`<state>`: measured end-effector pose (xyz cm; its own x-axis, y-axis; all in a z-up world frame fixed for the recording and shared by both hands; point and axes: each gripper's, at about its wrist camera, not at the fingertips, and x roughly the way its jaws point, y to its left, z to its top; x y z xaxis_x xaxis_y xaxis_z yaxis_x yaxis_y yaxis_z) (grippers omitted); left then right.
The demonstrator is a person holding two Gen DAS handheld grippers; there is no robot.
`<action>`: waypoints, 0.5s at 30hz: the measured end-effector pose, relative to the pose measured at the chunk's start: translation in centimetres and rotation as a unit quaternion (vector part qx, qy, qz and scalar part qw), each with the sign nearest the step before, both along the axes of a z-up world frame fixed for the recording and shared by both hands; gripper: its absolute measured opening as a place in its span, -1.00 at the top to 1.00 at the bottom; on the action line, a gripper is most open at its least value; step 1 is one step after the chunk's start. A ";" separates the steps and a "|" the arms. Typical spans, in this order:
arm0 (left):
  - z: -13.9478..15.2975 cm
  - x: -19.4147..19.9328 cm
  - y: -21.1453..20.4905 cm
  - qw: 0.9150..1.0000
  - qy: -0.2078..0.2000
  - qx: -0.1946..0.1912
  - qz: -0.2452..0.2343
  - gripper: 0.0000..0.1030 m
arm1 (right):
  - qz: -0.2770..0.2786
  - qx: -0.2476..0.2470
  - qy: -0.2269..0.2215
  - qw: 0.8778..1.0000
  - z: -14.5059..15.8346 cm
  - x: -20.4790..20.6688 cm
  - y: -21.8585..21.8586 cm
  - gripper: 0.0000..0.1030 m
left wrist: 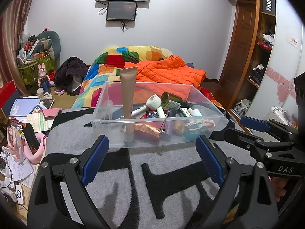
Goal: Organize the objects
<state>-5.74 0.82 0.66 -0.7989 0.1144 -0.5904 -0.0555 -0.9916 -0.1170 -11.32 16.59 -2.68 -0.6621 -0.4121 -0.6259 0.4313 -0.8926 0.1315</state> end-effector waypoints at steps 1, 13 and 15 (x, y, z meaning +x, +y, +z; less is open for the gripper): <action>0.0 0.0 0.0 1.000 0.000 0.000 0.000 -0.81 | 0.000 0.000 0.000 1.000 0.0 0.0 0.0 -0.43; 0.1 -0.1 0.1 1.000 -0.008 0.006 -0.004 -0.94 | 0.001 0.000 0.001 1.000 0.0 0.0 0.0 -0.44; 0.1 -0.1 0.1 1.000 -0.007 0.003 -0.002 -0.94 | 0.002 0.000 0.002 1.000 0.0 0.0 -0.2 -0.44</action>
<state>-5.80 0.91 0.80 -0.7899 0.1221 -0.6010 -0.0587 -0.9905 -0.1240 -11.29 16.42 -2.69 -0.6630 -0.4140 -0.6237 0.4344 -0.8913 0.1298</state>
